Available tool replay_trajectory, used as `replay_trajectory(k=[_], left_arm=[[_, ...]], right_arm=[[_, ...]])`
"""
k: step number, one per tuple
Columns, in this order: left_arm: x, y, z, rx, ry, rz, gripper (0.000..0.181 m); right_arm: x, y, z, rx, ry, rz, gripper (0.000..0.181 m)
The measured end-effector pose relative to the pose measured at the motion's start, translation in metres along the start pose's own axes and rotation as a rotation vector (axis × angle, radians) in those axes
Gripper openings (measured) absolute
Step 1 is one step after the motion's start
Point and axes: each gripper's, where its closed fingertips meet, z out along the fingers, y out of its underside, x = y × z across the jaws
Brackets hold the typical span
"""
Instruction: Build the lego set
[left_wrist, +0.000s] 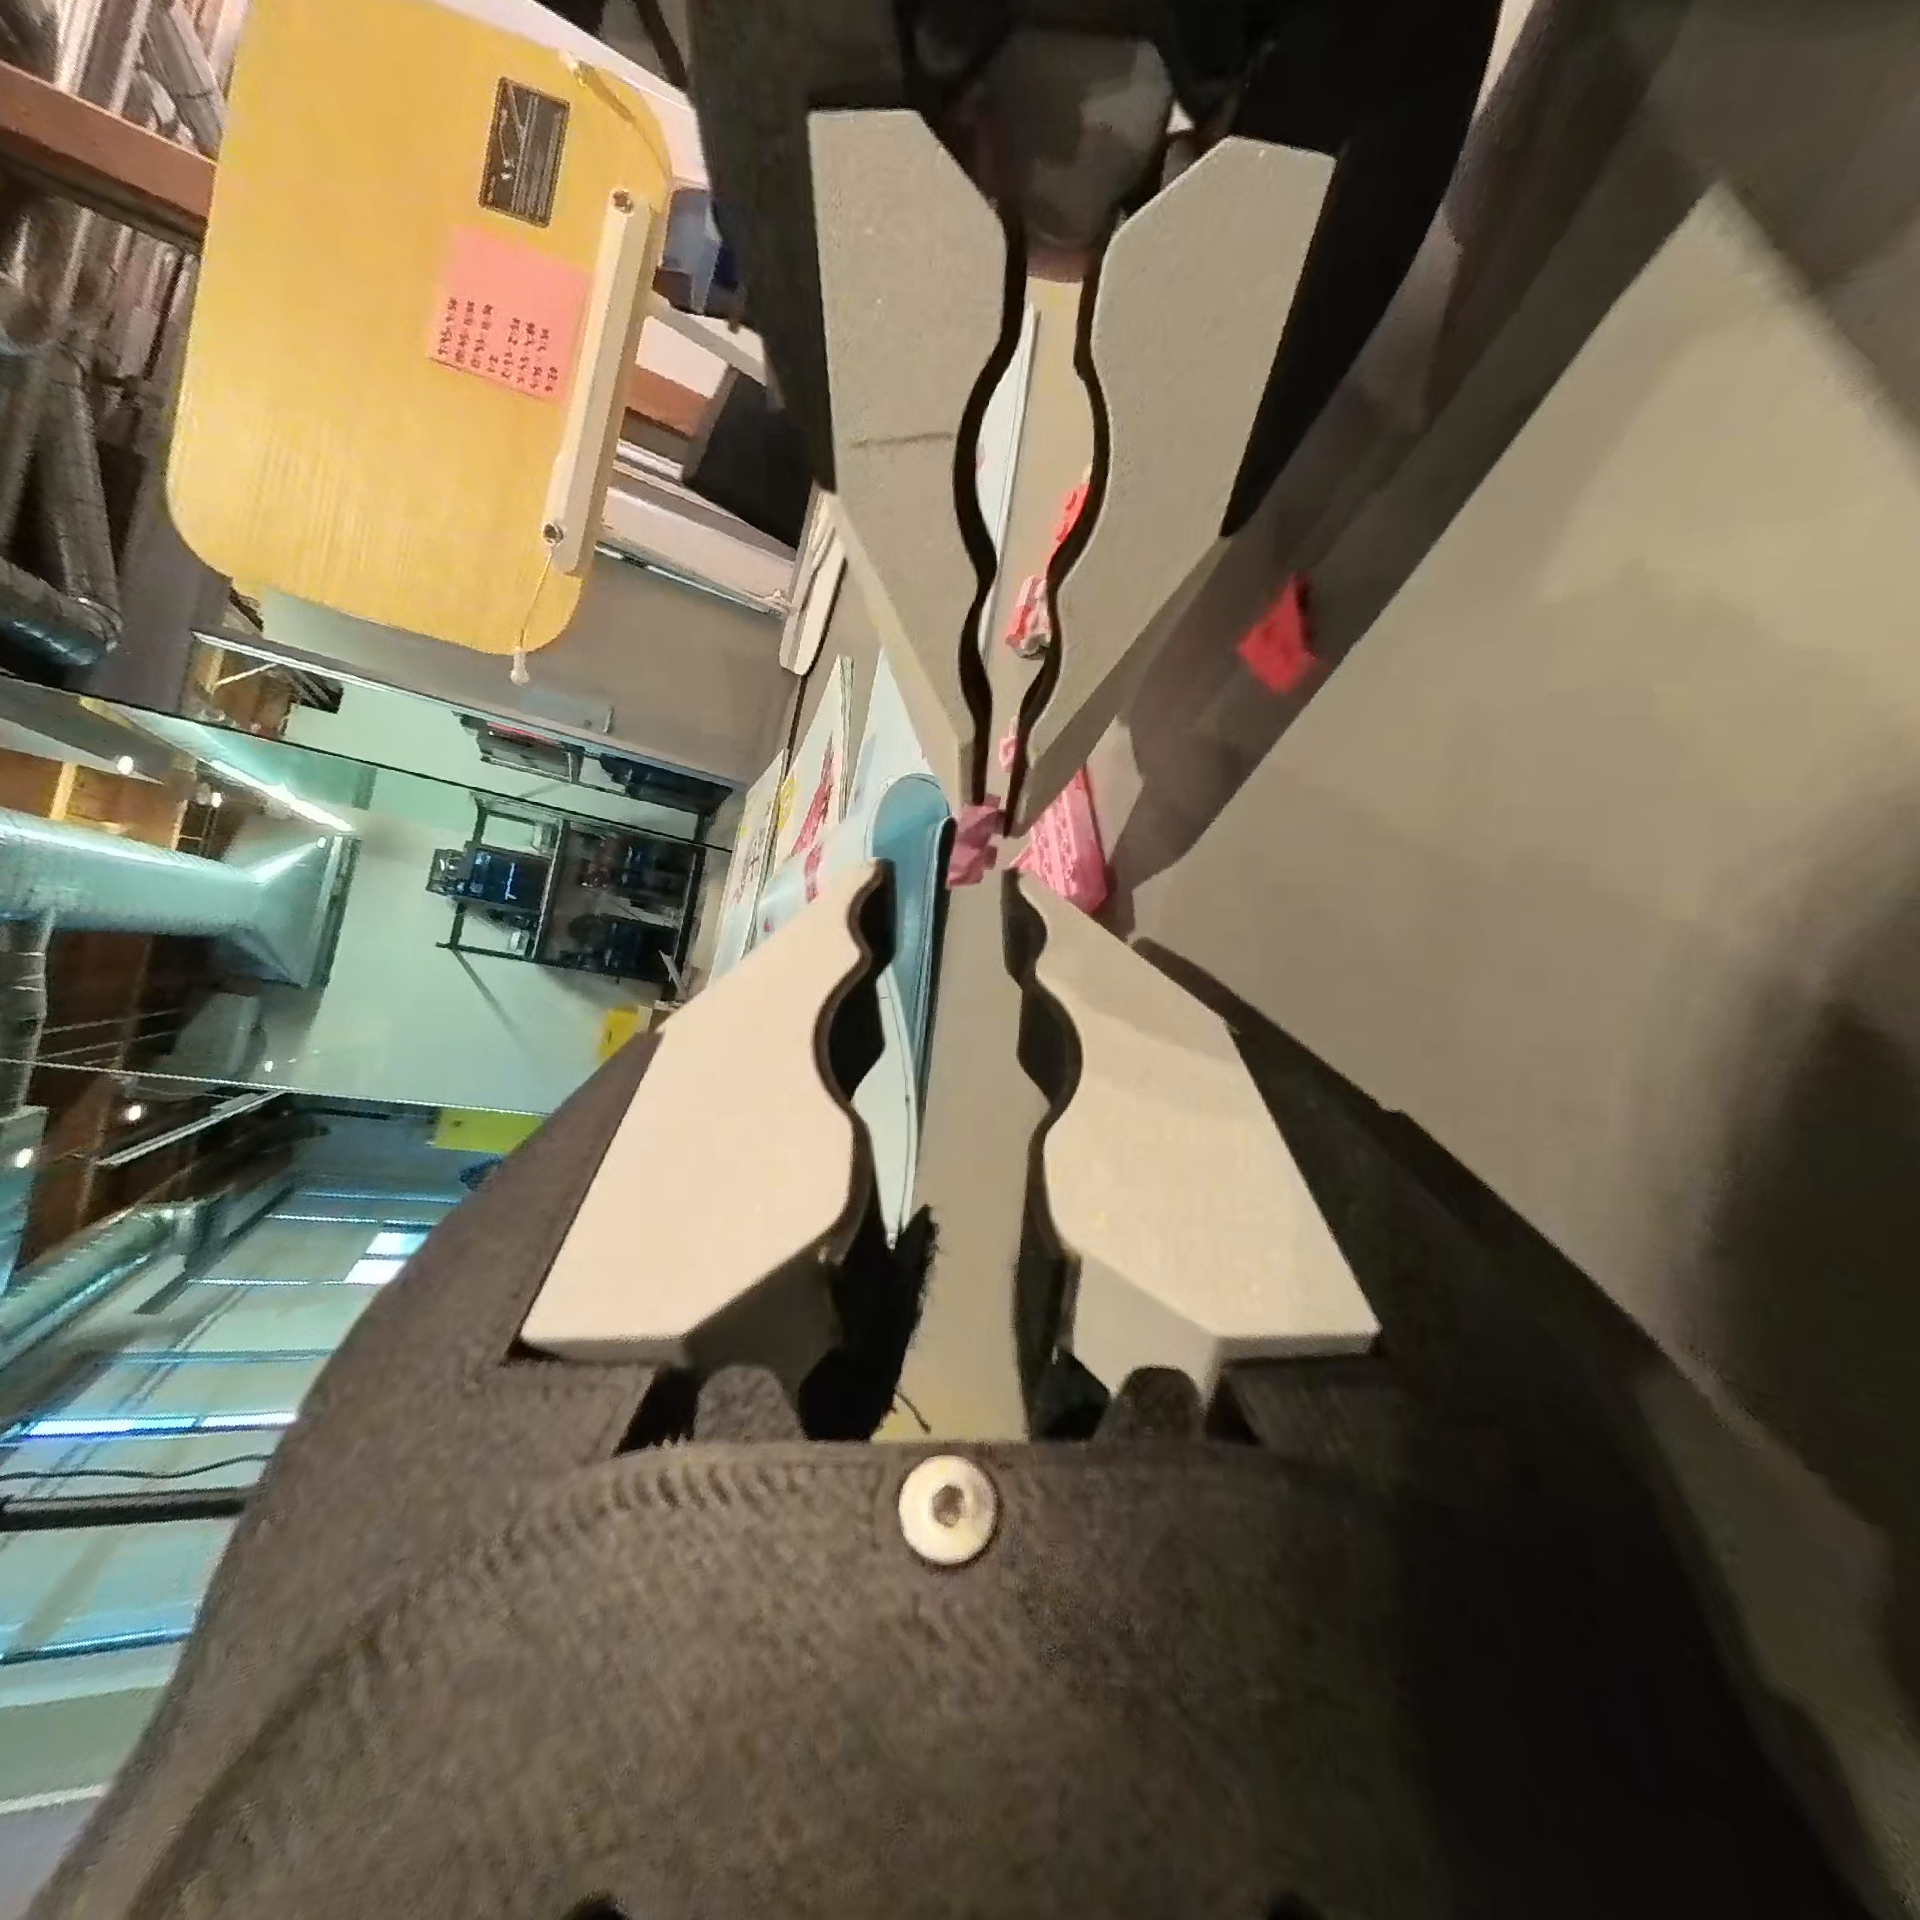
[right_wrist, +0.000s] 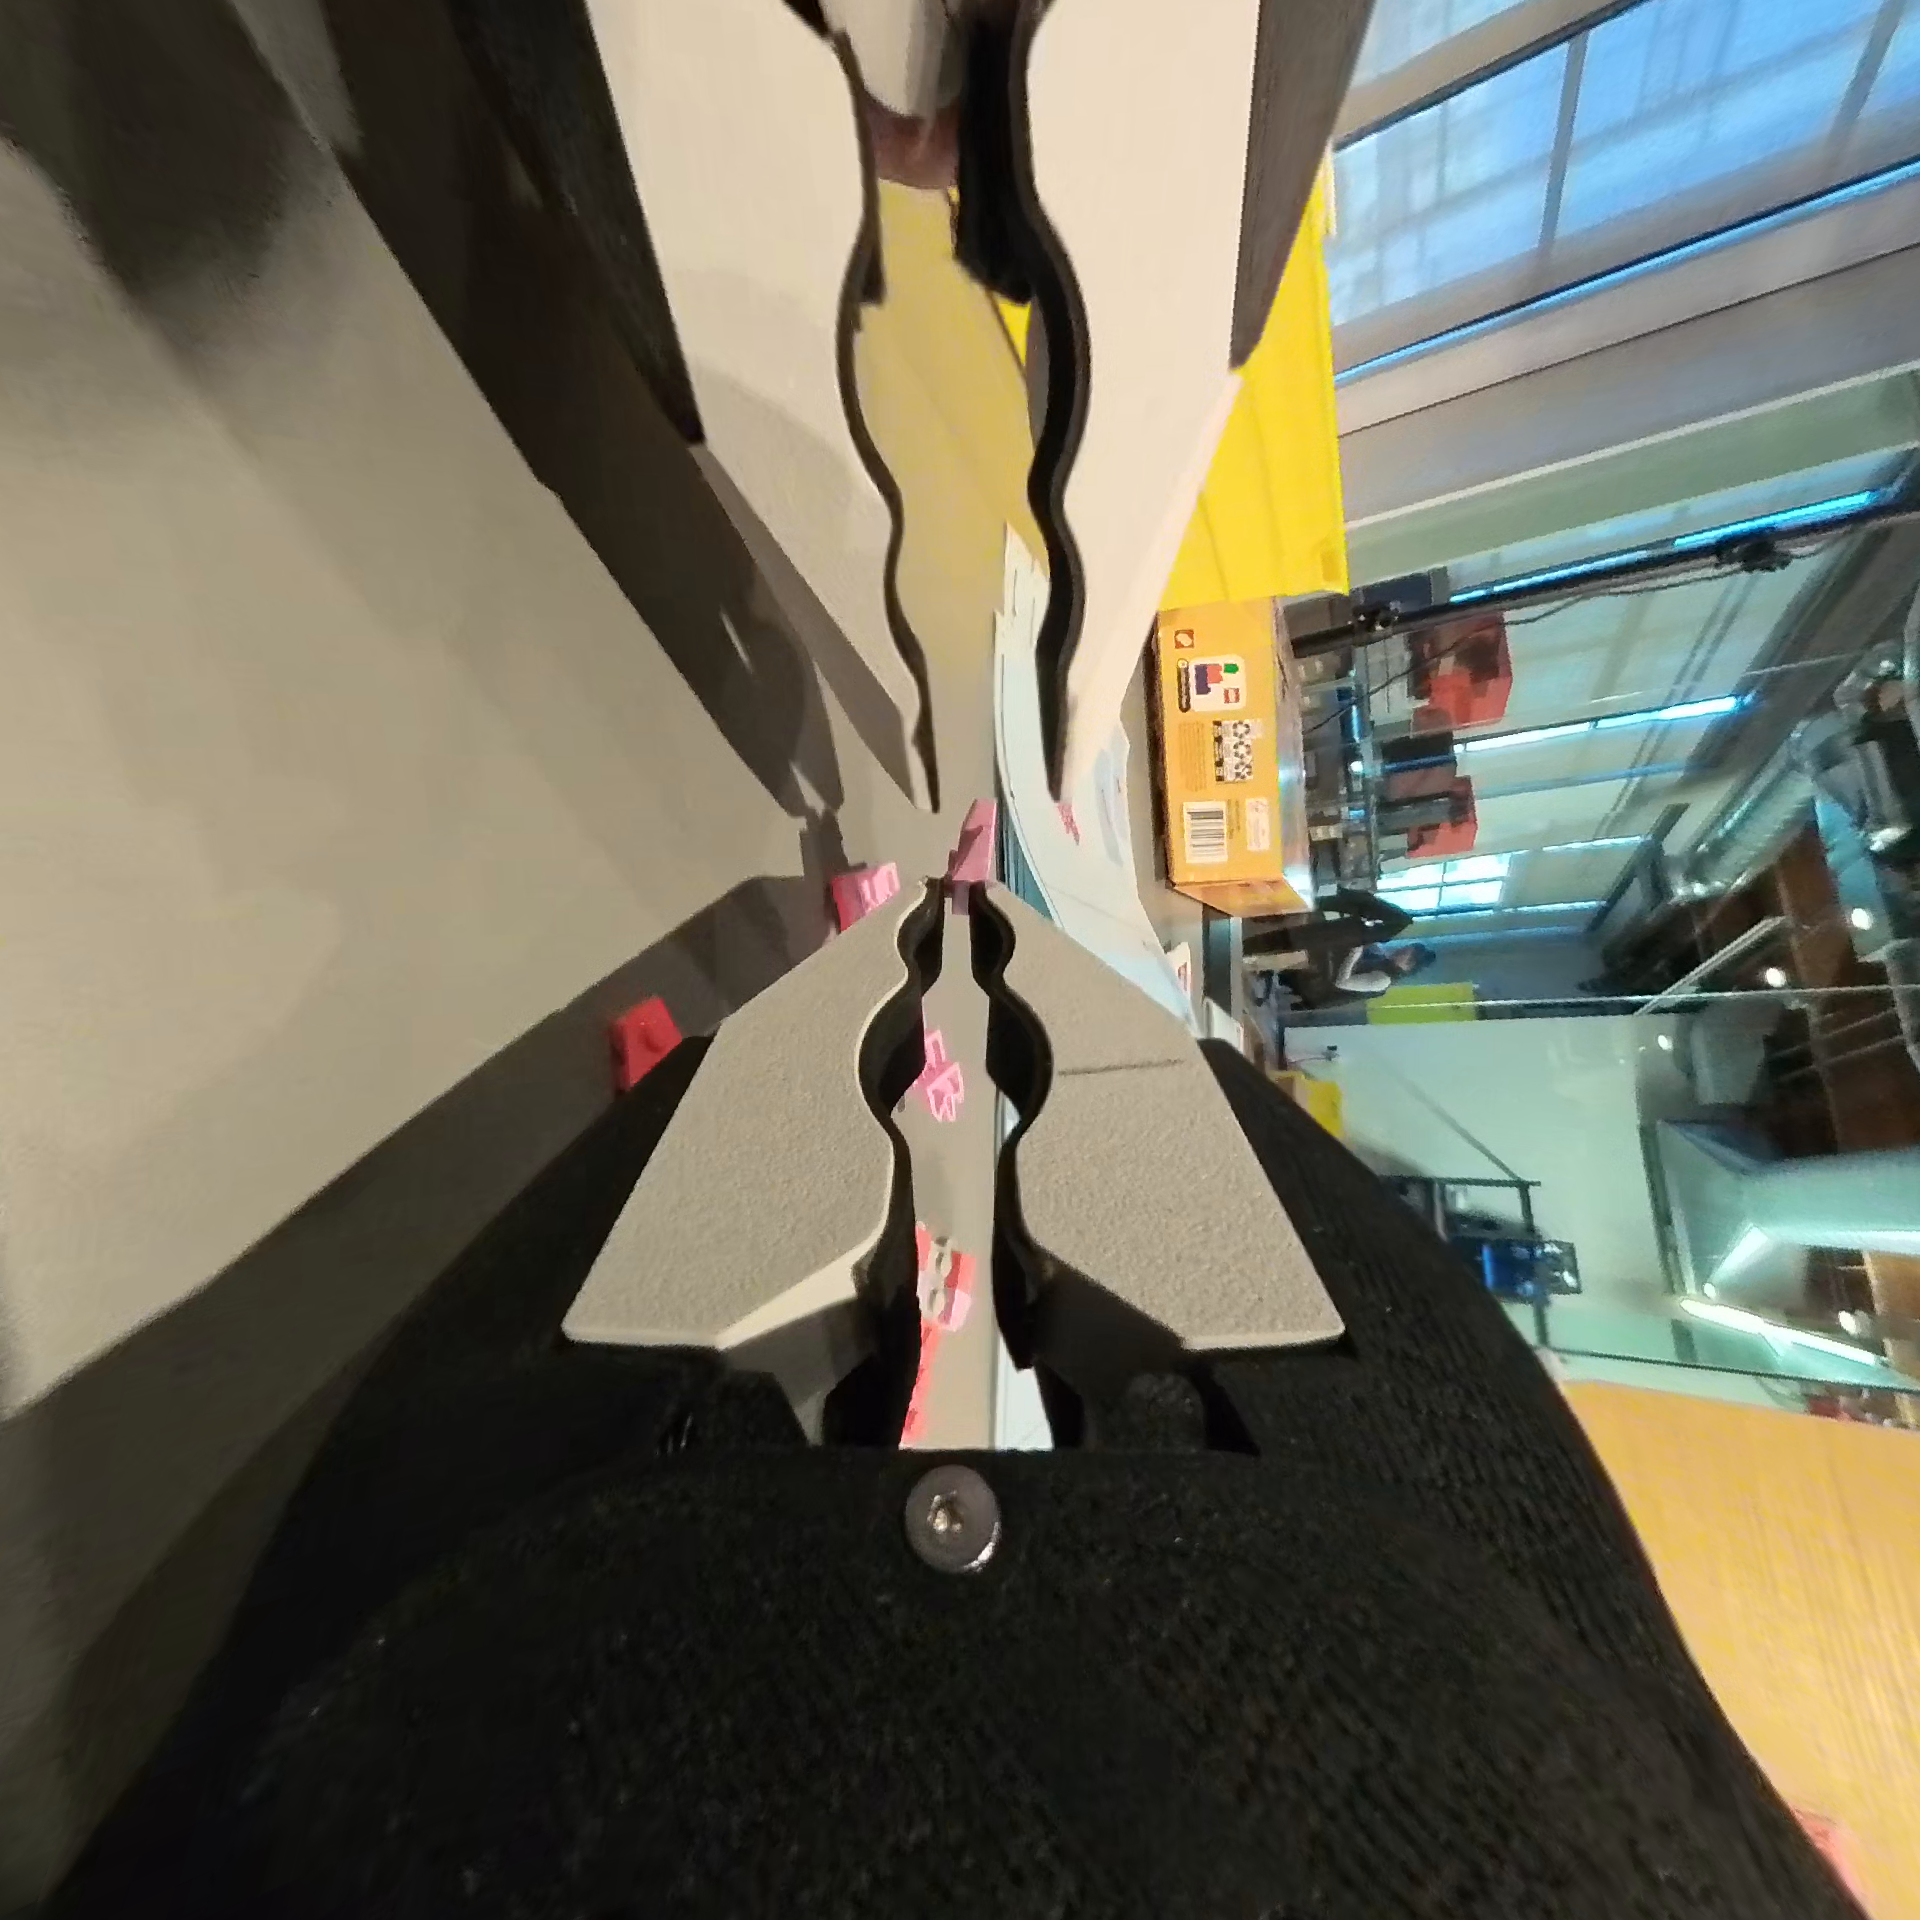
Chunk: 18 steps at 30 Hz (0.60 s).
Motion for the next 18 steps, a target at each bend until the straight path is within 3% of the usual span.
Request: replay_trajectory(k=[5,13,18], left_arm=[[0.004,0.000,0.001,-0.002,0.009,0.039,0.004],[0.005,0.004,0.003,-0.044,0.016,0.075,0.002],[0.006,0.010,0.004,-0.064,0.017,0.123,0.000]], right_arm=[[-0.001,-0.002,0.000,-0.004,0.003,-0.028,0.003],[-0.001,0.003,-0.001,0.007,-0.011,-0.021,0.004],[-0.002,0.024,-0.003,-0.011,-0.091,0.147,0.024]])
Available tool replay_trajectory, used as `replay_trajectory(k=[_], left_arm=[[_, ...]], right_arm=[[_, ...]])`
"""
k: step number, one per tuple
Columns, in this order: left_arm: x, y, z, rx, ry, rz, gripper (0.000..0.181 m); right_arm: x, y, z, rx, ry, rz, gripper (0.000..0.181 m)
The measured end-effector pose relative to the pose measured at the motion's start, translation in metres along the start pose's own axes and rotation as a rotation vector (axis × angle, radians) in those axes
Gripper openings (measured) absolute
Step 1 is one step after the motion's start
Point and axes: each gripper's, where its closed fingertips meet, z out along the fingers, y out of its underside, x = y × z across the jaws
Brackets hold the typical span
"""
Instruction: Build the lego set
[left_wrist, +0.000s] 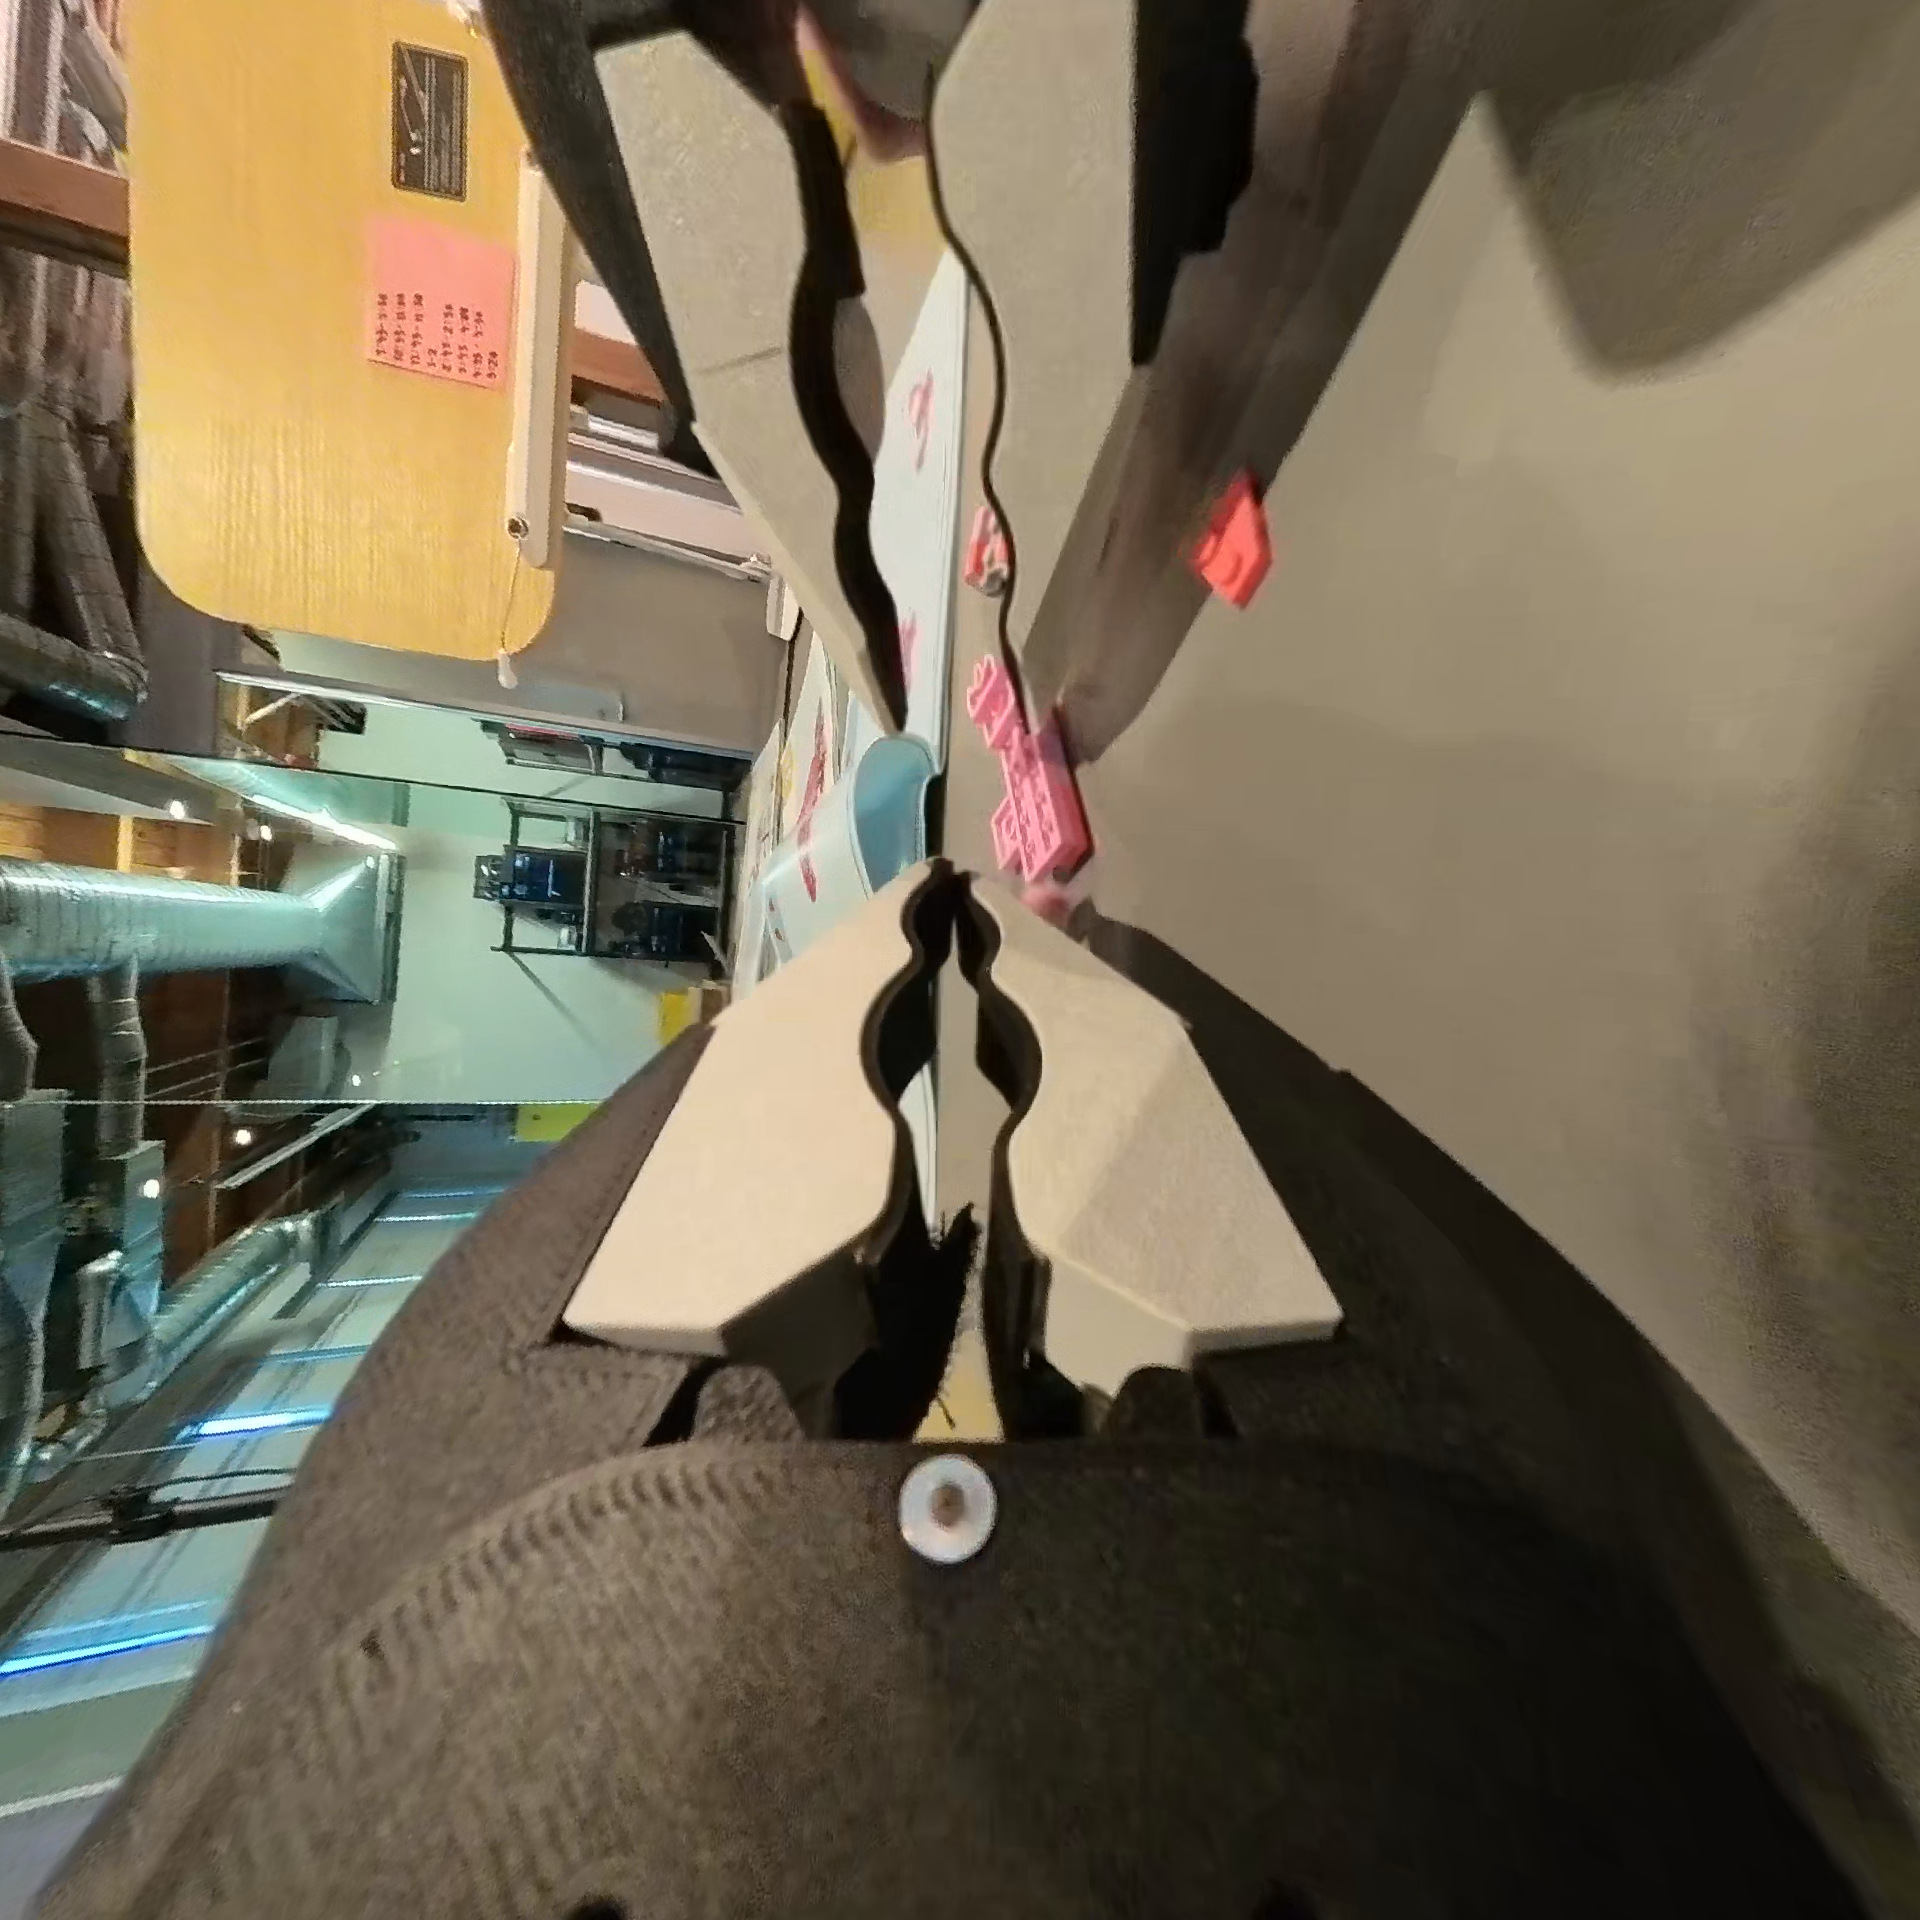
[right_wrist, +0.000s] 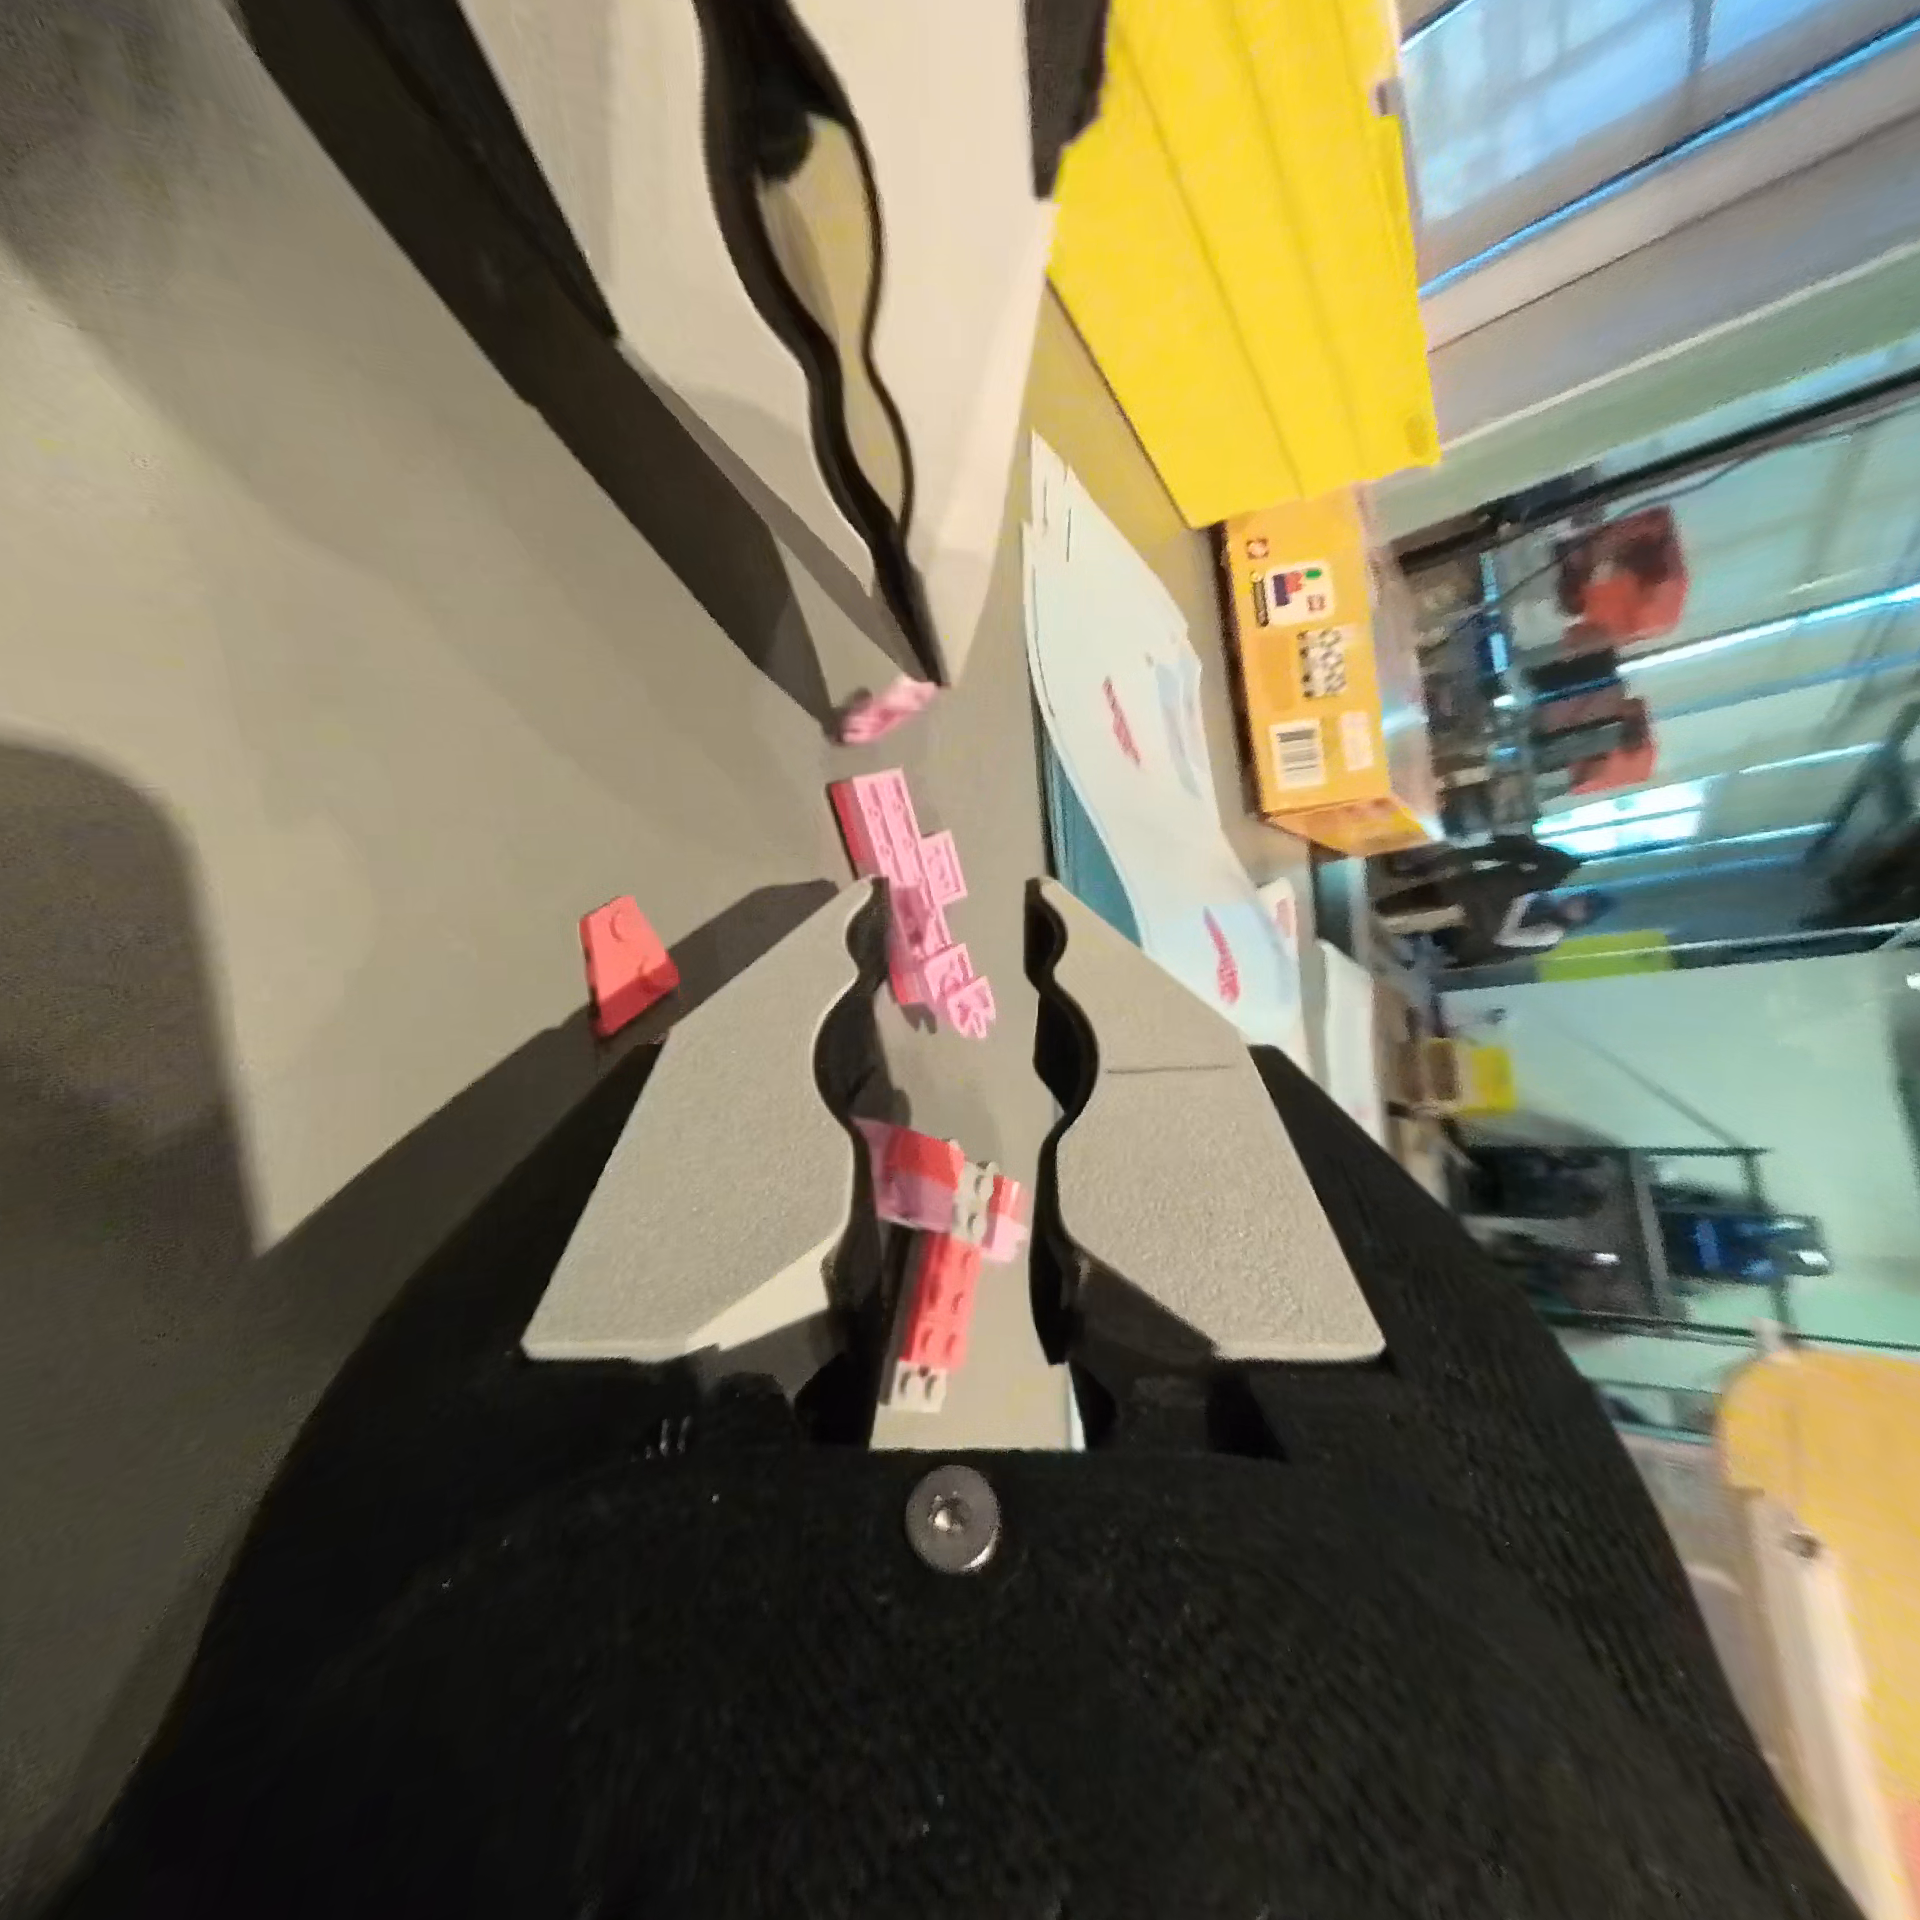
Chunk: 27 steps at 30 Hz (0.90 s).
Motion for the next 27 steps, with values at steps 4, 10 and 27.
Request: replay_trajectory(k=[4,10,27], left_arm=[[0.005,0.005,0.002,0.014,-0.012,0.133,0.000],[0.005,0.018,0.001,0.023,0.085,-0.170,0.004],[0.016,0.037,-0.029,-0.234,0.254,-0.901,0.054]], right_arm=[[-0.005,0.004,-0.001,0.036,-0.078,0.146,0.026],[0.003,-0.002,-0.002,0.077,-0.019,0.158,0.025],[0.033,-0.035,-0.016,0.408,0.167,0.211,0.015]])
